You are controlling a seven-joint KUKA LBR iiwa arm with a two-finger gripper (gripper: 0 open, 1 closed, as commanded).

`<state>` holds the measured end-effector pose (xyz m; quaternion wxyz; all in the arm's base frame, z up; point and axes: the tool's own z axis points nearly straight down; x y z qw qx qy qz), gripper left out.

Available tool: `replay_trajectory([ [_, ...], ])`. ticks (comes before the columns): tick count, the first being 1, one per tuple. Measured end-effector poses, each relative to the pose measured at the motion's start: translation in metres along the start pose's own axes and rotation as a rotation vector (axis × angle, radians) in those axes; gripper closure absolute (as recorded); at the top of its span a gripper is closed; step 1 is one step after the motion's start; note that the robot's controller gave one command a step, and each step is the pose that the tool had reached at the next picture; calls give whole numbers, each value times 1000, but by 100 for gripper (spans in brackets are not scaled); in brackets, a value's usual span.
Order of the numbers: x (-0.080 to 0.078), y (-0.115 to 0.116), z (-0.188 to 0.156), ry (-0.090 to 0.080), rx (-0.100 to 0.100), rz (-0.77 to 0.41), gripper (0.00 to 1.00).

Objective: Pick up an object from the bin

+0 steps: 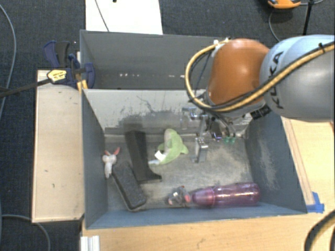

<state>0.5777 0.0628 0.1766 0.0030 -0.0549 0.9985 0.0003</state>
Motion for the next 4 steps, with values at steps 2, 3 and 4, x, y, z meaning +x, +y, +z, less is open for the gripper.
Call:
replay_trajectory([
  [2,-11,45,42,-2,-1,-367,0],
  [3,-15,45,105,-6,0,-615,0],
  [4,-15,48,106,-8,-1,-753,100],
])
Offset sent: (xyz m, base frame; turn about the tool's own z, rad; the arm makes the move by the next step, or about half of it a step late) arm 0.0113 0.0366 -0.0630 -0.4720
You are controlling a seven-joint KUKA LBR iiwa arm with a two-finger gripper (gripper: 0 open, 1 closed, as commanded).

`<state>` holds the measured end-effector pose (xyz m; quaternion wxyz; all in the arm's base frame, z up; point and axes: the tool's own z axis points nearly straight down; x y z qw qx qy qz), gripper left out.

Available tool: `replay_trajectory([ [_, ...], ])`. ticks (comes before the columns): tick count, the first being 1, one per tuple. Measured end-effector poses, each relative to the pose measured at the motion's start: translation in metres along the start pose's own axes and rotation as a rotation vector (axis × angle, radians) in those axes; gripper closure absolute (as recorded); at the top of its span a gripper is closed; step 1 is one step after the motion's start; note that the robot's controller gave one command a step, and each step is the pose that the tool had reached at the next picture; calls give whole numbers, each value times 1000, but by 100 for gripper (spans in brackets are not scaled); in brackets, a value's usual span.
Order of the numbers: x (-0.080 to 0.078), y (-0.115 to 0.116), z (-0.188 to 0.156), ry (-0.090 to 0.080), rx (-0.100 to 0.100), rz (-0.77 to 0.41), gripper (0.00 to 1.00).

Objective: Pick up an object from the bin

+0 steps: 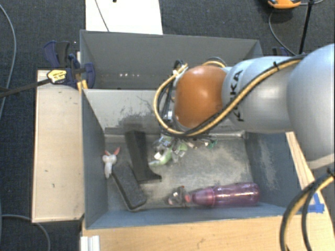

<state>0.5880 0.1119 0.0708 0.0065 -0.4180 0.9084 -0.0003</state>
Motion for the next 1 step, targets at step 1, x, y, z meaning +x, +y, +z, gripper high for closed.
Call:
replay_trajectory([
  [1,0,0,0,0,0,1,100],
])
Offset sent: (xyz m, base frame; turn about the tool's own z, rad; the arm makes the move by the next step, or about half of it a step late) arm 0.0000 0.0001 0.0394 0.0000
